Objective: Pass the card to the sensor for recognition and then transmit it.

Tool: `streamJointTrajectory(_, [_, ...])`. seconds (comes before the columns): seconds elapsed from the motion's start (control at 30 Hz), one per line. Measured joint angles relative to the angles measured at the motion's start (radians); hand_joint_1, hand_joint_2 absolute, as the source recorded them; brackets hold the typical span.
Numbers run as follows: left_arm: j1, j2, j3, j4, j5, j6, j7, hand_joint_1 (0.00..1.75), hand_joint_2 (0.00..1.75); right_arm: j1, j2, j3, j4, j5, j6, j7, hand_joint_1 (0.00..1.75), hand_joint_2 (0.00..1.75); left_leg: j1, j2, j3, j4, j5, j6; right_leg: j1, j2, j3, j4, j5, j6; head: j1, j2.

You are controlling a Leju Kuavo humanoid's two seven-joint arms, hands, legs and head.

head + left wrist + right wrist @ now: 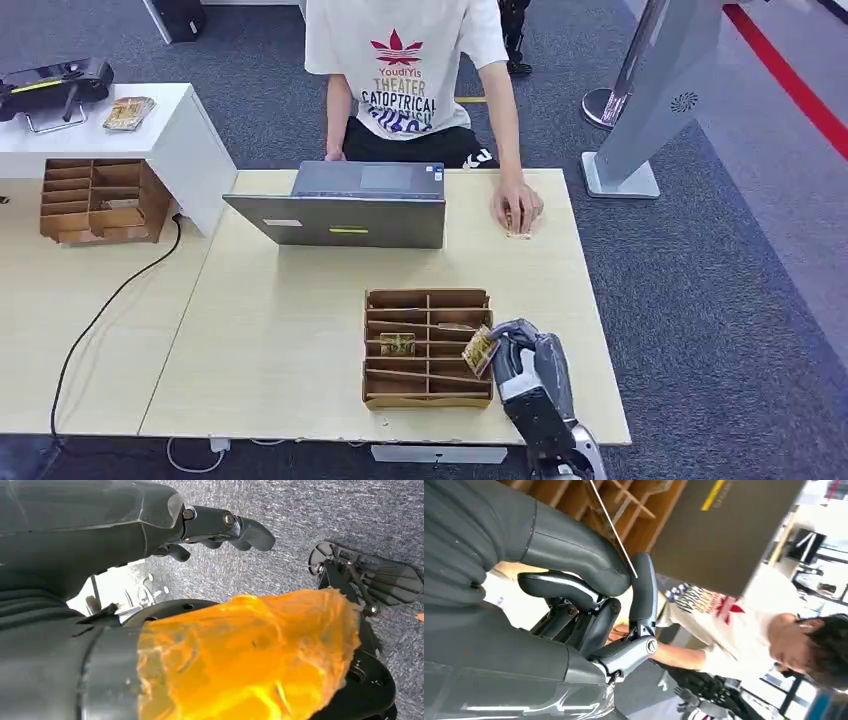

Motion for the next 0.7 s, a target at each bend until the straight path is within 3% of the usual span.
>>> streamJointTrajectory(0.7, [-0.004,-0.001,-0.028,0.000,-0.041,-0.001,0.021,0.00,0.00,-0.190,0.018,-0.002,-0.014,-0.063,0.015,0.025,1.75,1.75,0.000,0.000,0.000,0.000,0.000,0.000,0.000,0.000,0.000,0.000,0.000,0.000,0.000,0.000])
